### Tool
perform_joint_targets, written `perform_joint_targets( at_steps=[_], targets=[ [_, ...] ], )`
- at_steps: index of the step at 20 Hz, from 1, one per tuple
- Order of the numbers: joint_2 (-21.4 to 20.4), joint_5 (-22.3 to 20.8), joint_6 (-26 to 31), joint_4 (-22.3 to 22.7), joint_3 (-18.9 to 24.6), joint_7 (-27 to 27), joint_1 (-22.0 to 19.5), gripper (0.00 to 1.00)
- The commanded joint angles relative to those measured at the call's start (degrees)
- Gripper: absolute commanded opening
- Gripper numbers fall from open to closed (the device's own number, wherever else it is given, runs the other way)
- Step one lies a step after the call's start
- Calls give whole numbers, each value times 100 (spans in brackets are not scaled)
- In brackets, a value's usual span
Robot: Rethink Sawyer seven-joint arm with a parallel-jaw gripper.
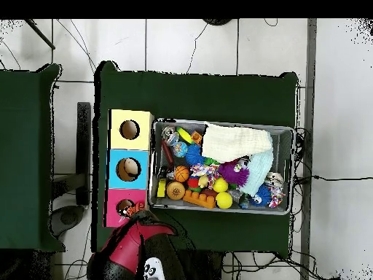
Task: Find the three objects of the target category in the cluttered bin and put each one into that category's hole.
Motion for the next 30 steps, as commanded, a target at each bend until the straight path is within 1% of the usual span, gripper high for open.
perform_joint_targets(
  at_steps=[1,5,11,13,15,19,21,23,24,25,26,27,28,29,30],
  targets=[
    [1084,-590,707,-934,755,-1382,-125,100],
    [1180,-622,802,-989,877,-1434,-161,100],
    [1372,-784,856,-1076,1029,-1453,-194,100],
    [1405,-872,849,-1102,1017,-1373,-143,100],
    [1411,-968,801,-1123,946,-1181,-42,100],
    [1367,-930,857,-1098,1013,-1149,-90,100],
    [1352,-939,830,-1102,984,-1048,-64,100],
    [1152,-739,653,-952,807,-544,-39,100],
    [941,-246,296,-670,571,191,-142,100],
    [799,0,143,-488,491,458,-268,100],
    [728,376,16,-258,665,429,-762,100],
    [705,572,-75,-128,718,481,-1003,100],
    [615,762,-139,32,799,476,-1338,100],
    [483,799,-126,85,742,475,-1405,100],
    [260,884,-128,163,591,599,-1454,100]
  ],
)
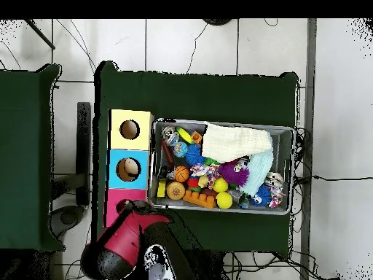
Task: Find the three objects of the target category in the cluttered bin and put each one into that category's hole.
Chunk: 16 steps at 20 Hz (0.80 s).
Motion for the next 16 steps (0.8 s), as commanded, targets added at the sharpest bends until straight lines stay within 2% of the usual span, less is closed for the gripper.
perform_joint_targets(
  at_steps=[1,4,8,11,14,16],
  targets=[
    [65,615,-955,326,-78,676,-1004,100],
    [-380,1009,-951,449,-486,1047,-1026,100],
    [-652,1298,-656,356,-544,703,-1276,100],
    [-732,1546,-394,258,-347,296,-1586,100],
    [-728,1824,-224,272,71,-166,-2075,100],
    [-670,1847,-384,321,62,-77,-2114,100]
  ],
)
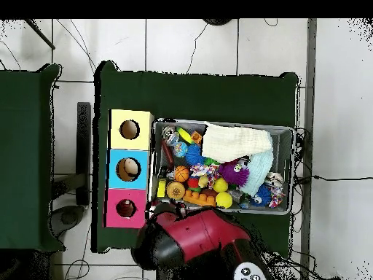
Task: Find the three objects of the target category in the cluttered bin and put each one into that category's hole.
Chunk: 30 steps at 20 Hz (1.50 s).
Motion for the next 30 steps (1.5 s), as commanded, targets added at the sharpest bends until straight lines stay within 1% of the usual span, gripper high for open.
perform_joint_targets(
  at_steps=[1,2,3,4,5,6,8,9,10,11,12,13,15,17,20,21,23,24,25,26,28,29,30],
  targets=[
    [-75,463,335,20,263,0,-525,100],
    [29,421,19,93,30,355,-398,100],
    [144,396,-136,106,-103,509,-347,100],
    [307,135,-289,-2,-536,710,-143,100],
    [359,-156,-240,-154,-858,765,62,100],
    [562,-686,-208,-499,-1473,1037,463,100],
    [912,-1052,-321,-760,-1861,1033,618,100],
    [966,-1092,-283,-800,-2002,1020,678,100],
    [1008,-1342,-141,-862,-2326,1198,891,100],
    [1039,-1417,-164,-894,-2535,1259,1015,100],
    [1095,-1491,-110,-851,-2691,1277,1043,100],
    [1133,-1501,-142,-841,-2795,1256,1067,100],
    [1331,-1504,-421,-775,-2938,1140,1000,100],
    [1479,-1407,-704,-652,-2898,1021,838,100],
    [1610,-1277,-1268,-499,-2973,1035,735,100],
    [1590,-1253,-1291,-510,-3073,1050,807,100],
    [1552,-1260,-1248,-613,-3404,1088,1033,100],
    [1695,-1256,-1426,-688,-3639,1170,1207,100],
    [1756,-1236,-1608,-733,-3727,1127,1268,100],
    [1874,-1193,-1974,-831,-3931,1110,1424,100],
    [2069,-1056,-2508,-881,-4079,985,1447,100],
    [2150,-1002,-2636,-897,-4090,939,1424,100],
    [2272,-899,-2969,-945,-4242,888,1504,100]
  ],
)
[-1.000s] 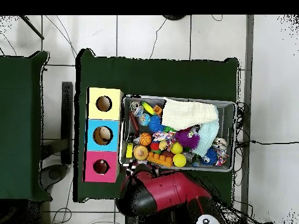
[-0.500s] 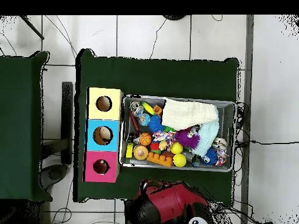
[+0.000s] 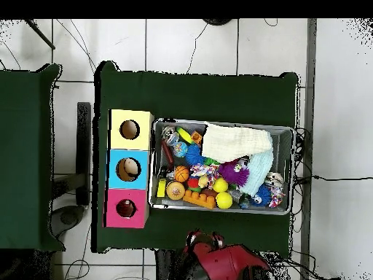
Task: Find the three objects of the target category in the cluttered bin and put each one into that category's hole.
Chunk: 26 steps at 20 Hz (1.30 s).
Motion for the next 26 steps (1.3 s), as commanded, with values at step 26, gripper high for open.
perform_joint_targets(
  at_steps=[26],
  targets=[
    [599,-572,-2688,-810,458,431,-1139,100]
  ],
)
